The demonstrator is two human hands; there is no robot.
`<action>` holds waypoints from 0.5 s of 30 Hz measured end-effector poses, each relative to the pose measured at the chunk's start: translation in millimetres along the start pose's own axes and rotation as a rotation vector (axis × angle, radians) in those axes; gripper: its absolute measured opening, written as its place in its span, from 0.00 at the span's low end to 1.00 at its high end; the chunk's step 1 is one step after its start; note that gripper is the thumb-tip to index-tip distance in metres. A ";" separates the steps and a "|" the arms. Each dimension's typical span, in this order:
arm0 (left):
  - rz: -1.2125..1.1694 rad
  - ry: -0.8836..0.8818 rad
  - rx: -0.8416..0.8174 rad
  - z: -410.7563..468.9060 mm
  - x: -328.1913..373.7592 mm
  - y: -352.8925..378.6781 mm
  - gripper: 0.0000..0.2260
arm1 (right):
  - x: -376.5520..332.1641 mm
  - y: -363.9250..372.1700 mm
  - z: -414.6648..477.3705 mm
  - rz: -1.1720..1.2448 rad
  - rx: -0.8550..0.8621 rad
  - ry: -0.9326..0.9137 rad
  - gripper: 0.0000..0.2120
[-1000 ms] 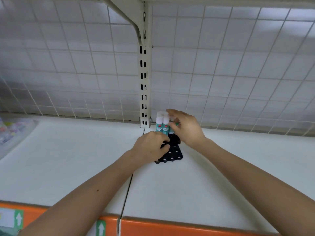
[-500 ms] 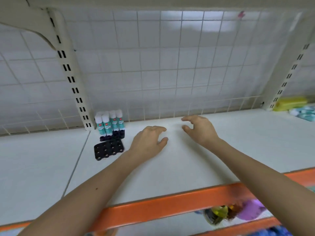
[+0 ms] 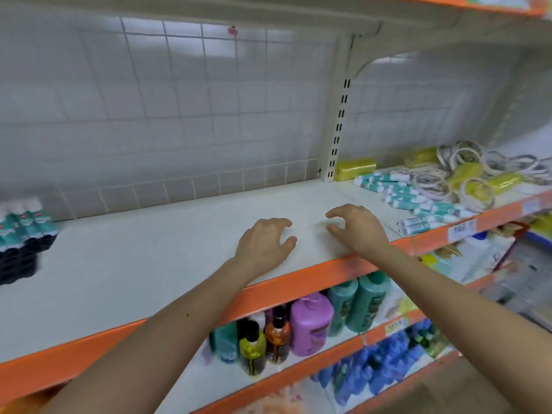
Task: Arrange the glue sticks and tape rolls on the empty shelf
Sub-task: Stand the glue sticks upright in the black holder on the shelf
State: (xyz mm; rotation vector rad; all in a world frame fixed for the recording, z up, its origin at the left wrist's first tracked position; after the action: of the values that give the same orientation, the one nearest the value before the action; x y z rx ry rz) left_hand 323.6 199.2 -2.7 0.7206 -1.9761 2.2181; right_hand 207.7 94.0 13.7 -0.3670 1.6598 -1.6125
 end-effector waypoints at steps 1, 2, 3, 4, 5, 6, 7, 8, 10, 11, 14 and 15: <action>0.004 0.021 -0.010 7.8 13.7 6.9 0.19 | 14.1 -6.1 -2.7 0.000 0.005 0.014 0.15; 0.006 0.039 -0.016 14.7 24.0 11.5 0.19 | 25.3 -10.8 -3.9 0.001 0.009 0.023 0.15; 0.004 0.056 -0.022 23.5 35.4 16.3 0.18 | 38.7 -16.2 -5.1 0.006 0.012 0.037 0.15; 0.003 0.071 -0.027 32.7 45.4 20.7 0.18 | 51.6 -21.5 -6.0 0.011 0.019 0.051 0.15; 0.004 0.085 -0.031 42.5 54.7 24.9 0.18 | 65.4 -26.7 -6.0 0.016 0.028 0.068 0.15; 0.005 0.100 -0.033 52.6 64.0 28.9 0.18 | 79.3 -32.0 -5.7 0.019 0.038 0.086 0.15; 0.004 0.115 -0.034 61.7 71.5 32.1 0.18 | 91.3 -36.4 -4.8 0.020 0.046 0.104 0.15; 0.002 0.134 -0.034 72.9 80.8 36.2 0.18 | 105.5 -41.6 -2.9 0.019 0.057 0.121 0.15; -0.002 0.170 -0.034 95.6 99.5 44.7 0.18 | 132.9 -52.2 2.1 0.016 0.083 0.148 0.15; -0.006 0.185 -0.036 107.1 109.0 49.0 0.18 | 146.6 -57.3 5.1 0.014 0.093 0.164 0.15; -0.026 0.222 -0.060 142.1 135.7 60.5 0.19 | 185.8 -70.2 18.3 0.006 0.099 0.222 0.15; -0.029 0.229 -0.062 154.6 143.4 63.7 0.19 | 197.5 -74.2 24.4 -0.003 0.096 0.234 0.16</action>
State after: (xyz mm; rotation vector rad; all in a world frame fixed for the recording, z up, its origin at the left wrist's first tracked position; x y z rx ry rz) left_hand 217.7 6.2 4.2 0.4612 -1.8999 2.1053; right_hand 72.4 -69.5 22.0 -0.1356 1.7448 -1.7847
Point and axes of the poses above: each hand's wrist, its own z-axis towards the middle knuckle, its own y-axis out of the palm, x = y × z, the point moved 9 cm from there along z, towards the middle knuckle, and after that the axes turned 9 degrees about -x, right-handed, at the moved point
